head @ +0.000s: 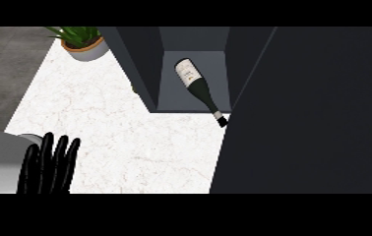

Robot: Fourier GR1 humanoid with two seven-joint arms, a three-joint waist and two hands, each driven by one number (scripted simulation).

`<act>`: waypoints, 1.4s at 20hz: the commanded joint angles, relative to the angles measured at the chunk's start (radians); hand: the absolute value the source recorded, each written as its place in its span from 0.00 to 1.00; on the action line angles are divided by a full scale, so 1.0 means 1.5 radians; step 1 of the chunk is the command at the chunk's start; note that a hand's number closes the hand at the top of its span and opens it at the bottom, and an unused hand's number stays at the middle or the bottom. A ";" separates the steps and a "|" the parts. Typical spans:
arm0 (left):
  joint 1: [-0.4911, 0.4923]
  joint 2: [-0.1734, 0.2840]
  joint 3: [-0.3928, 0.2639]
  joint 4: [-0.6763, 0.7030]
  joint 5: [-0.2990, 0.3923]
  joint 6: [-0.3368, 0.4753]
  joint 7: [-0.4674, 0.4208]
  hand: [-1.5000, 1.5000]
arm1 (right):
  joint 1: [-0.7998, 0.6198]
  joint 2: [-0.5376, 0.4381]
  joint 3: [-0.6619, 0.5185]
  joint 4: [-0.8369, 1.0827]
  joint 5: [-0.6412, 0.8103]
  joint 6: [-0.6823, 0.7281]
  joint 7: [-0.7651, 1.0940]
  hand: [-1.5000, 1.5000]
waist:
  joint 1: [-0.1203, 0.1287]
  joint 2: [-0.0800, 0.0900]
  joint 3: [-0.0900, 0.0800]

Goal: Pick up the wine, place it into the cabinet and close the cabinet

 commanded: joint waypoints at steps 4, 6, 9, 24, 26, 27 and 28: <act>0.036 0.047 0.119 -0.017 0.082 -0.075 0.009 0.00 | -0.015 0.001 0.151 -0.088 0.009 0.012 0.044 1.00 | -0.001 0.000 -0.001; 0.068 0.057 0.150 -0.007 0.103 -0.108 0.000 0.00 | -0.038 0.002 0.198 -0.071 0.028 -0.035 0.049 1.00 | 0.002 0.000 -0.001; 0.071 0.081 0.204 0.007 0.131 -0.136 0.016 0.00 | -0.044 0.002 0.280 -0.074 0.084 -0.070 0.050 1.00 | -0.002 -0.003 -0.002; 0.110 0.112 0.309 0.036 0.178 -0.250 0.032 0.00 | -0.177 0.000 0.414 0.050 0.211 -0.301 -0.032 1.00 | 0.007 -0.005 -0.002; 0.076 0.104 0.303 0.048 0.185 -0.255 0.044 0.00 | -0.258 0.000 0.413 0.085 0.216 -0.341 -0.007 1.00 | 0.004 -0.002 -0.003; 0.071 0.098 0.317 0.077 0.202 -0.276 0.046 0.00 | -0.263 0.000 0.420 0.084 0.233 -0.356 -0.001 1.00 | 0.001 -0.001 -0.002; 0.093 0.115 0.333 0.062 0.215 -0.291 0.052 0.00 | -0.278 -0.001 0.426 0.088 0.252 -0.370 0.004 1.00 | 0.006 -0.004 -0.003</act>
